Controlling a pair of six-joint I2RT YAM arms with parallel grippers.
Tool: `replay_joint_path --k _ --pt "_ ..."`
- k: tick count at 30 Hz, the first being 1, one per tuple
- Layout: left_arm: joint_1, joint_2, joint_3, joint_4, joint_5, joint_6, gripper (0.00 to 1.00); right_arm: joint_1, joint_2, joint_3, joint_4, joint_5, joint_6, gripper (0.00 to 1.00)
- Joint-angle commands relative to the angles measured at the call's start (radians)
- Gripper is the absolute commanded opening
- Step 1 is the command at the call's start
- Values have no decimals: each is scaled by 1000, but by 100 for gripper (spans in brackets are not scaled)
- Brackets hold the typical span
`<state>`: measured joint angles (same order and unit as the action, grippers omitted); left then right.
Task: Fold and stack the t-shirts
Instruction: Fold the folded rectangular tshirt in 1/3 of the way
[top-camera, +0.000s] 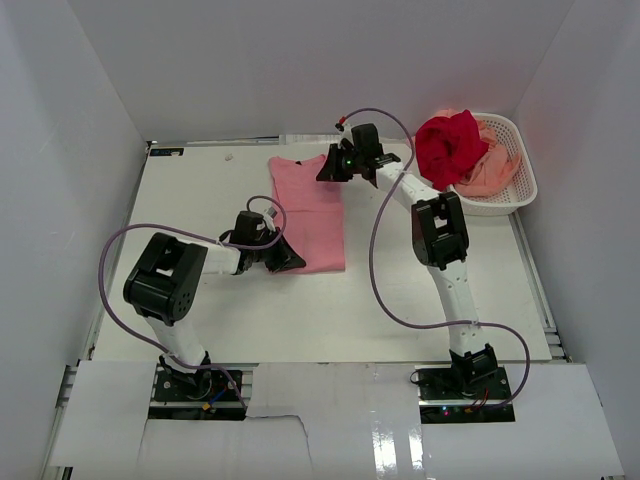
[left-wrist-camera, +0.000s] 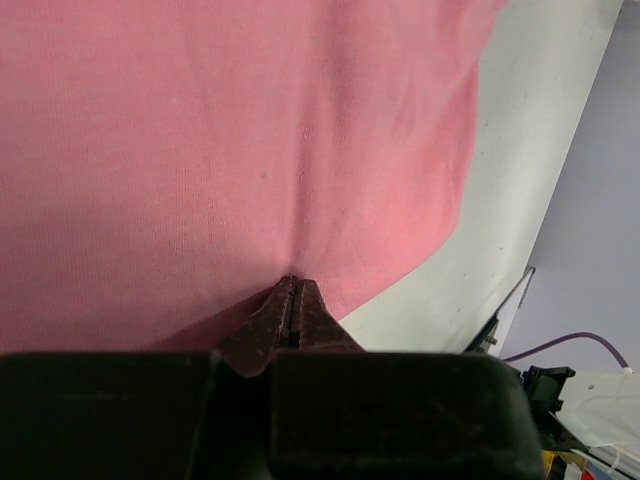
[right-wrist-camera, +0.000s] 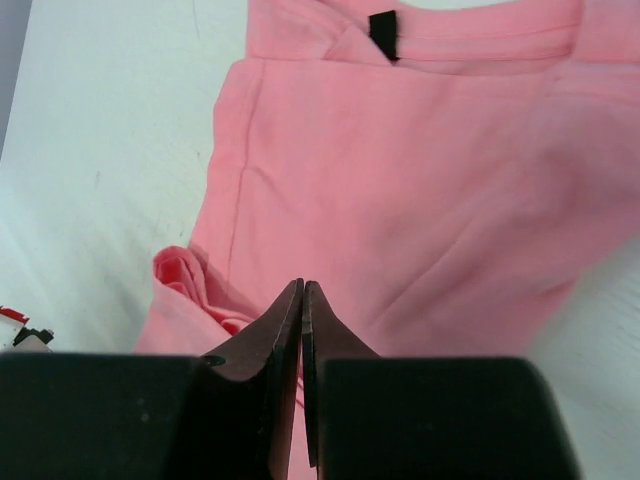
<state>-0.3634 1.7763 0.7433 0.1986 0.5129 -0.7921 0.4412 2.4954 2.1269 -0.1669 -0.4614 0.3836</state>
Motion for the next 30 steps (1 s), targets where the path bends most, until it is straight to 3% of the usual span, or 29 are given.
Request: replay_joint_path --k 1,10,17,30 --pt "-16 3 -50 -137 -54 27 0 -9 -75 6 1 -11 -34 8" --pt "-23 6 -42 -134 -45 22 0 -9 -392 -368 105 -88 -49 8" --pt "-32 8 -41 -131 -42 14 0 -7 -546 -638 156 -108 -54 8" --pt "-46 -35 -65 -136 -37 2 0 36 -426 -613 168 -142 -69 8"
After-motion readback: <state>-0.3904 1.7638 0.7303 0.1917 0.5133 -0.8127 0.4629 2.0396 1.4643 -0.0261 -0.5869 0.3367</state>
